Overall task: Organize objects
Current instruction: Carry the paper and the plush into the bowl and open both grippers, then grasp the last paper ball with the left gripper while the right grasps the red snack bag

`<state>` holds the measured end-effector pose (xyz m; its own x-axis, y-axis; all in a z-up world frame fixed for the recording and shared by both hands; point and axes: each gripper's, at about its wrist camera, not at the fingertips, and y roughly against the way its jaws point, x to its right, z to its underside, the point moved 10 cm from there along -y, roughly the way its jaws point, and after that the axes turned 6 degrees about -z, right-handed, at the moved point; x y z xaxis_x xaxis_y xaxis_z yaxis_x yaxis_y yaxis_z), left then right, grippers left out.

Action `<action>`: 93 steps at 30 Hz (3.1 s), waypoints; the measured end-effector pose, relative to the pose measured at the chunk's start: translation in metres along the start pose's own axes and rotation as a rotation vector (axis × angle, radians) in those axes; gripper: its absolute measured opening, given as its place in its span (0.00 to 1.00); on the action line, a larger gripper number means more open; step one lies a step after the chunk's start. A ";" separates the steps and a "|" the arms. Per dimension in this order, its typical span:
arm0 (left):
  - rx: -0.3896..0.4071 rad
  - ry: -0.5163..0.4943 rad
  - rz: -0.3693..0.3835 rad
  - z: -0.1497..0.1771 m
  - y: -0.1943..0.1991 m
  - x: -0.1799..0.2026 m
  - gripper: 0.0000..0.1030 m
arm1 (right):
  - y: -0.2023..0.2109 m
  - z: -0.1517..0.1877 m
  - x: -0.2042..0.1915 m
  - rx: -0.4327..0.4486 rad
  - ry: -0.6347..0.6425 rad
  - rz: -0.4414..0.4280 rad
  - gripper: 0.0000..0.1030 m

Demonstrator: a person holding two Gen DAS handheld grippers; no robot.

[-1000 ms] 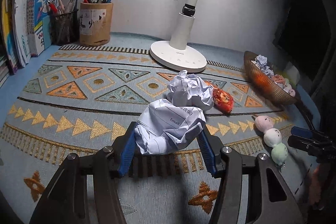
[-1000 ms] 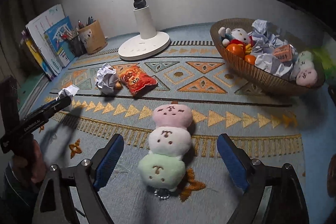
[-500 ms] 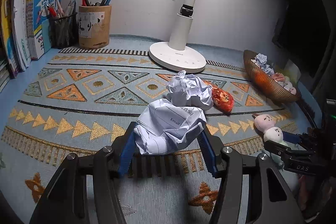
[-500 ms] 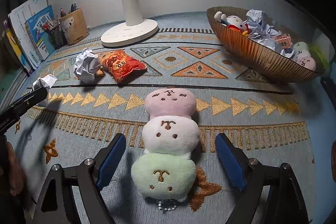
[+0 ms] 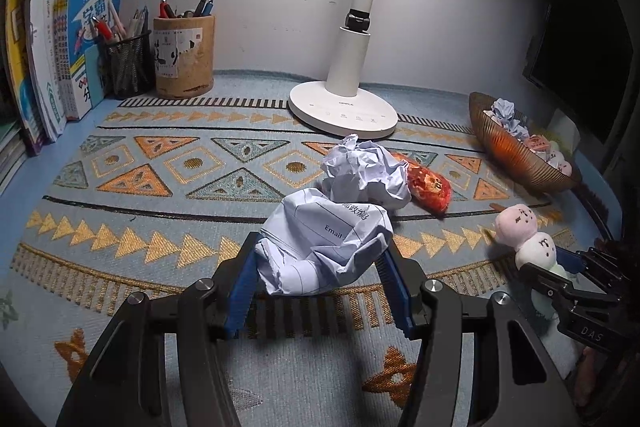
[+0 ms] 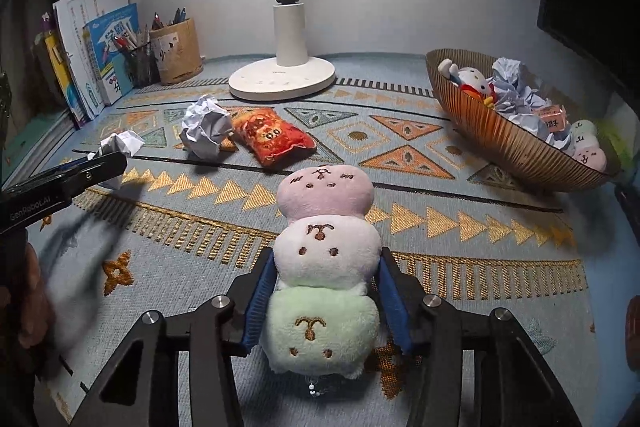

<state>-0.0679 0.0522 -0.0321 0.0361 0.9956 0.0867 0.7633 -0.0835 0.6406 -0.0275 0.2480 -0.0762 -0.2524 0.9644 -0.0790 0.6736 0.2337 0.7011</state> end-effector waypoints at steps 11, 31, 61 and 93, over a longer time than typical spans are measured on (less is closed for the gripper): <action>0.177 -0.102 0.212 -0.102 0.059 0.132 0.52 | 0.100 -0.083 0.087 0.226 -0.168 -0.013 0.47; -0.073 -0.154 0.375 -0.145 -0.100 0.306 0.81 | 0.018 -0.170 0.263 0.183 -0.510 0.034 0.59; 0.009 0.098 -0.113 -0.026 0.015 -0.040 0.99 | 0.010 -0.069 0.030 0.105 -0.248 -0.176 0.62; -0.272 0.068 0.287 -0.041 -0.103 0.044 0.98 | -0.110 -0.071 -0.021 -0.197 0.100 -0.338 0.65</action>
<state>-0.1715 0.1024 -0.0632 0.1734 0.9256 0.3363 0.5295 -0.3756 0.7607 -0.1454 0.1937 -0.1015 -0.5099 0.8183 -0.2653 0.3973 0.4976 0.7711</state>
